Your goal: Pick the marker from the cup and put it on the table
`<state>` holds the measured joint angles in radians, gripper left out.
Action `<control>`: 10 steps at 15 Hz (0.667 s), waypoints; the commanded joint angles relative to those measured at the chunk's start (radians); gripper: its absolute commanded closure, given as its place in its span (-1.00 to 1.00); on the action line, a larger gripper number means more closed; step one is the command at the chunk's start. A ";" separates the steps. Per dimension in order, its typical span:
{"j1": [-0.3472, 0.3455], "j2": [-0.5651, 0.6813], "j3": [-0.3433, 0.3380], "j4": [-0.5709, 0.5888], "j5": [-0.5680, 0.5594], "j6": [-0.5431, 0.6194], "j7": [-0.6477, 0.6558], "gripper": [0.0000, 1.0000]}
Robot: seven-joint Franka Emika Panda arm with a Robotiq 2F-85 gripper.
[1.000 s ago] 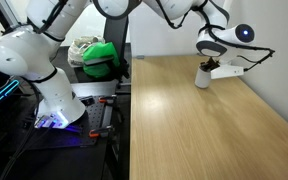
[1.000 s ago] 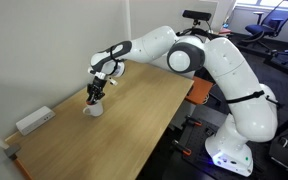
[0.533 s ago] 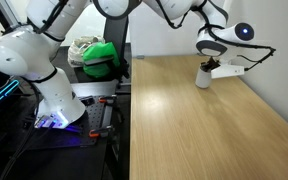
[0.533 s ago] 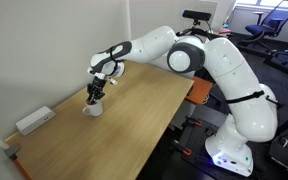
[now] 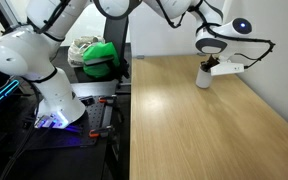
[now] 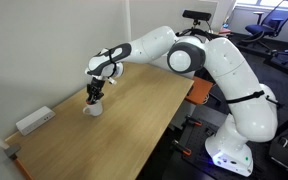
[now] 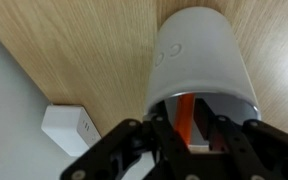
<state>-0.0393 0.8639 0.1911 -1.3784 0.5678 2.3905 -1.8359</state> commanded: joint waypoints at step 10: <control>-0.014 -0.032 0.062 -0.032 -0.167 0.043 0.154 0.98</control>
<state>-0.0402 0.8605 0.2317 -1.3785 0.4332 2.4055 -1.7212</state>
